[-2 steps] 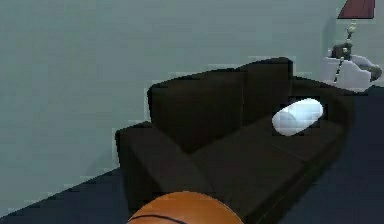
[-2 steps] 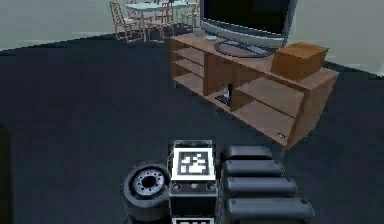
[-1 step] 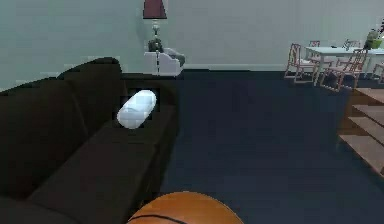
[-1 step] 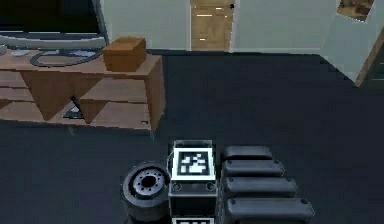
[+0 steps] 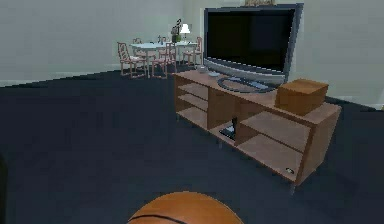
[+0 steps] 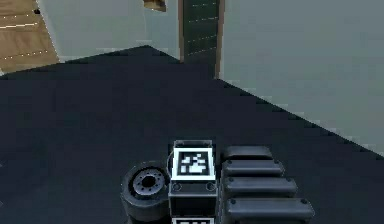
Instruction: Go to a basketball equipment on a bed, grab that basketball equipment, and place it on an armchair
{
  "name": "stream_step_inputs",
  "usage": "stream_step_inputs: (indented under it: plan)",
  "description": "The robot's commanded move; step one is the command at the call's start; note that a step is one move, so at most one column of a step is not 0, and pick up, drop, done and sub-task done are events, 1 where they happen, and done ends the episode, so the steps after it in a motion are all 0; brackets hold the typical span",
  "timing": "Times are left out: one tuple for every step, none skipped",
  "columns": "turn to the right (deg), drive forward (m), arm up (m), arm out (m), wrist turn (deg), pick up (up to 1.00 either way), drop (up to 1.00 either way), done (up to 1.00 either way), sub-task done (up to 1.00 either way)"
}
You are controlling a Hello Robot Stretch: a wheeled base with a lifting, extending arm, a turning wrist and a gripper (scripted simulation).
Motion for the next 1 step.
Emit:
stream_step_inputs:
  plan:
    - [21.0,0.00,0.00,0.00,0.0,0.00,0.00,0.00,0.00]
